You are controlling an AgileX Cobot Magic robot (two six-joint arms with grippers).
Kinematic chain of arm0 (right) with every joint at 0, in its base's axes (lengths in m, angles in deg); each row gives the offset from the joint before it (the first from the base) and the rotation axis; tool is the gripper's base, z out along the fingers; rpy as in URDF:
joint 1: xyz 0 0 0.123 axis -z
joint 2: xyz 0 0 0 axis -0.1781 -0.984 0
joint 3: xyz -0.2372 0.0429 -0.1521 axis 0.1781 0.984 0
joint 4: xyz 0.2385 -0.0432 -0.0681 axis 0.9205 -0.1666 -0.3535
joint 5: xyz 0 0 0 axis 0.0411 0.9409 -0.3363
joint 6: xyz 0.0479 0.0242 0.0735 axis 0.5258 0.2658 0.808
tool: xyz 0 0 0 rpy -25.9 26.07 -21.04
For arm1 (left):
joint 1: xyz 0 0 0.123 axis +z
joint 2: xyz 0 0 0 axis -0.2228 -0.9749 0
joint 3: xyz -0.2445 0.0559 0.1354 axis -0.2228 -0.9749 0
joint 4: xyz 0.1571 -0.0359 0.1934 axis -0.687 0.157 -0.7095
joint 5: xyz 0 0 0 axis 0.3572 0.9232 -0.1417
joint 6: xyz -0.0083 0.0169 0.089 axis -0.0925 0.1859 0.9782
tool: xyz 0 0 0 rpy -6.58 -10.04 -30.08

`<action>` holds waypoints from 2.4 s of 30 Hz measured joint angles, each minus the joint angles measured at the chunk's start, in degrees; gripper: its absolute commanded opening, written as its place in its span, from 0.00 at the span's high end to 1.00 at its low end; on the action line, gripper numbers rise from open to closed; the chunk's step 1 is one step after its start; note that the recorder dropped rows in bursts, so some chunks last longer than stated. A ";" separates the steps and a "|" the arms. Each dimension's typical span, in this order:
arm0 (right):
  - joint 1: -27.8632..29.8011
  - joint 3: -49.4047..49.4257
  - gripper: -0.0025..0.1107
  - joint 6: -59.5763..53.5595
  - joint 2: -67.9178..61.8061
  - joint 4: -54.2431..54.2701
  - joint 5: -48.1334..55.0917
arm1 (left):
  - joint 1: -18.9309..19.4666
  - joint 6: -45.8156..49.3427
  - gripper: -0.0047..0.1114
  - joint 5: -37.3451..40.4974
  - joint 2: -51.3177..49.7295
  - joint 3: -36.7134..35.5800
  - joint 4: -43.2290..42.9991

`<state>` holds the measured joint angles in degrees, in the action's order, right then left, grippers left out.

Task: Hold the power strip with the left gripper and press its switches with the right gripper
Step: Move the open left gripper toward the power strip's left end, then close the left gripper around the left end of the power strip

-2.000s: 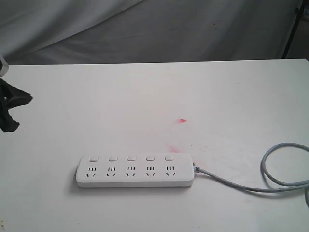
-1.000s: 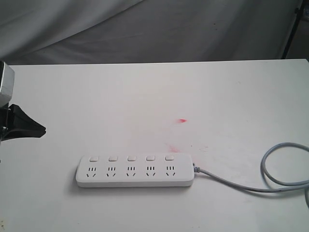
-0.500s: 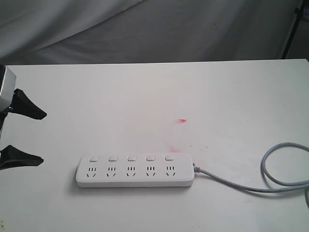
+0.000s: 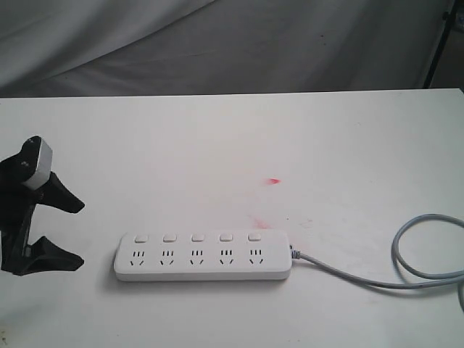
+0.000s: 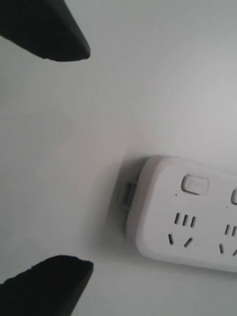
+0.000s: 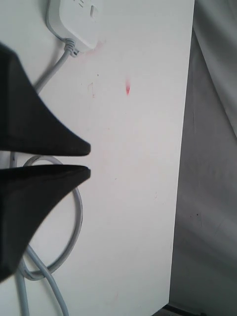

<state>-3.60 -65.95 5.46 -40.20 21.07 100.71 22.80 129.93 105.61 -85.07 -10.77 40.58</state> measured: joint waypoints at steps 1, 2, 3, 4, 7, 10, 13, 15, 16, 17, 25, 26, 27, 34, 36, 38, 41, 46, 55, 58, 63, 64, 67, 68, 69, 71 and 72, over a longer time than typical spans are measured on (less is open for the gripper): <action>0.00 0.00 0.92 0.00 0.00 0.00 0.00 | 0.00 0.00 0.06 0.00 -0.30 0.30 0.57; 0.00 0.00 0.92 0.00 0.00 0.00 0.00 | 0.00 0.00 0.06 -0.25 -0.39 0.52 1.34; 0.00 0.00 0.92 0.00 0.00 0.00 0.00 | 0.00 0.00 0.06 -0.25 -0.39 0.56 1.99; 0.00 0.00 0.92 0.00 0.00 0.00 0.00 | 0.00 0.11 0.06 -0.25 -0.39 0.71 2.51; 0.00 0.00 0.92 0.00 0.00 0.00 0.00 | 0.00 0.11 0.06 -0.25 -0.39 0.75 4.02; 0.00 0.00 0.92 0.00 0.00 0.00 0.00 | 0.00 0.11 0.06 -0.25 -0.39 0.75 6.06; 0.00 0.00 0.92 0.00 0.00 0.00 0.00 | 0.00 0.11 0.06 -0.25 -0.39 0.75 6.72; 0.00 0.00 0.92 0.00 0.00 0.00 0.00 | 0.00 0.11 0.06 -0.25 -0.39 0.75 6.71; 0.00 0.00 0.92 0.00 0.00 0.00 0.00 | 0.00 0.11 0.06 -0.14 -0.39 0.75 6.71; 0.00 0.00 0.92 0.00 0.00 0.00 0.00 | 0.00 0.11 0.06 0.02 -0.39 0.75 6.71; 0.00 0.00 0.92 0.00 0.00 0.00 0.00 | -0.11 0.11 0.06 5.17 -0.39 0.75 6.93; 0.00 0.00 0.92 0.00 0.00 0.00 0.00 | -0.39 0.11 0.06 5.07 -0.39 0.75 6.93; 0.00 0.00 0.92 0.00 0.00 0.00 0.00 | -0.67 0.11 0.06 4.87 -0.39 0.75 6.93; 0.00 0.00 0.92 0.00 0.00 0.00 0.00 | -6.41 0.11 0.06 3.40 -0.39 0.75 6.93; 0.00 0.00 0.92 0.00 0.00 0.00 0.00 | -8.27 0.11 0.06 2.60 -0.39 0.75 6.93; 0.00 0.00 0.92 0.00 0.00 0.00 0.00 | -10.13 0.11 0.06 1.41 -0.39 0.75 6.93; 0.00 0.00 0.92 0.00 0.00 0.00 0.00 | -12.11 0.11 0.06 -1.23 -0.39 0.23 6.93; 0.00 0.00 0.92 0.00 0.00 0.00 0.00 | -12.87 0.11 0.06 -5.36 -0.39 -0.82 6.81; 0.00 0.00 0.92 0.00 0.00 0.00 0.00 | -12.87 0.11 0.06 -5.78 -0.39 -1.06 6.46; 0.00 0.00 0.92 0.00 0.00 0.00 0.00 | -12.87 0.11 0.06 -5.66 -1.57 -1.06 6.70; 0.00 0.00 0.92 0.00 0.00 0.00 0.00 | -12.90 0.11 0.06 -5.66 -5.23 -1.19 6.19; 0.00 0.00 0.92 0.00 0.00 0.00 0.00 | -12.90 0.11 0.06 -5.66 -5.34 -1.19 6.11; 0.00 0.00 0.92 0.00 0.00 0.00 0.00 | -12.90 0.11 0.06 -5.77 -5.34 -1.19 6.11; 0.00 0.00 0.92 0.00 0.00 0.00 0.00 | -12.90 0.11 0.06 -5.77 -5.34 -1.19 6.11; 0.00 0.00 0.92 0.00 0.00 0.00 0.00 | -12.90 0.11 0.06 -5.77 -5.34 -1.19 6.11; 0.00 0.00 0.92 0.00 0.00 0.00 0.00 | -12.90 0.11 0.07 -5.89 -5.34 -1.19 6.11; 0.00 0.00 0.92 0.00 0.00 0.00 0.00 | -12.90 0.11 0.08 -6.01 -5.34 -1.19 6.56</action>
<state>-3.60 -65.95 5.46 -40.20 21.07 100.71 9.90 130.04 99.59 -90.42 -11.96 47.13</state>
